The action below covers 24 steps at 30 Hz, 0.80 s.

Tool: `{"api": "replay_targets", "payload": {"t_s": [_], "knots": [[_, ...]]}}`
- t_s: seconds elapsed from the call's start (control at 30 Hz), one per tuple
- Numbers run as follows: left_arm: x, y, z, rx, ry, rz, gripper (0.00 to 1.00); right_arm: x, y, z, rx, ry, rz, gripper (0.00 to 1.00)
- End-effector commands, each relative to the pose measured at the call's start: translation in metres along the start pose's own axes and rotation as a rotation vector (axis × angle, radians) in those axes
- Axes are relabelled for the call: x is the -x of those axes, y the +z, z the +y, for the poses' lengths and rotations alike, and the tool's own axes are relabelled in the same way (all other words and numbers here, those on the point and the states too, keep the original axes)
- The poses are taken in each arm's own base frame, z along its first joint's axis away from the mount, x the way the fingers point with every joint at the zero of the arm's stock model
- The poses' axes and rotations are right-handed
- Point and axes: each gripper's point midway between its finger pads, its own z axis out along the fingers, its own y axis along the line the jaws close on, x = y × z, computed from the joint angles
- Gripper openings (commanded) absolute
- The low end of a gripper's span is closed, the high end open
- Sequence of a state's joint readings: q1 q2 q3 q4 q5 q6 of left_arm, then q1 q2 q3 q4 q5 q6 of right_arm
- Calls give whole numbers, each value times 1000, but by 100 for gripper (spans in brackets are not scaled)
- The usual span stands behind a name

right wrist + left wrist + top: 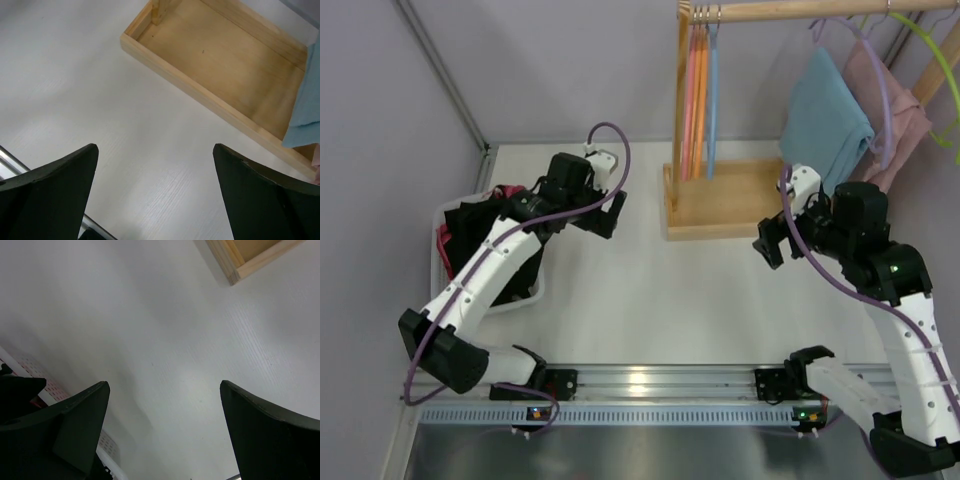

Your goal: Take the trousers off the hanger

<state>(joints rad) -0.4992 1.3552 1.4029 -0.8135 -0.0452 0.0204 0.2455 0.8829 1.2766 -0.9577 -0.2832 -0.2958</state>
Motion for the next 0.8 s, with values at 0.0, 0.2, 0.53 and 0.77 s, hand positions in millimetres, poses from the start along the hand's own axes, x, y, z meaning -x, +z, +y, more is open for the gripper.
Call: {"api": "replay_targets", "payload": {"t_s": [0.0,0.2,0.53,0.77], "knots": [[29,-33,-2,-25,-26,-134,98,24,-15,-2,-7,-46,-84,99],[43,-47,17,69,-95,-184,98,71,-46,-6,-39,-94,-196,99],[89,-93,29,-13,-244,-358,98,170,-67,-81,-213,162,-374,99],[76,-114,45,23,-302,-451,98,224,-92,-143,-312,221,-527,100]]}}
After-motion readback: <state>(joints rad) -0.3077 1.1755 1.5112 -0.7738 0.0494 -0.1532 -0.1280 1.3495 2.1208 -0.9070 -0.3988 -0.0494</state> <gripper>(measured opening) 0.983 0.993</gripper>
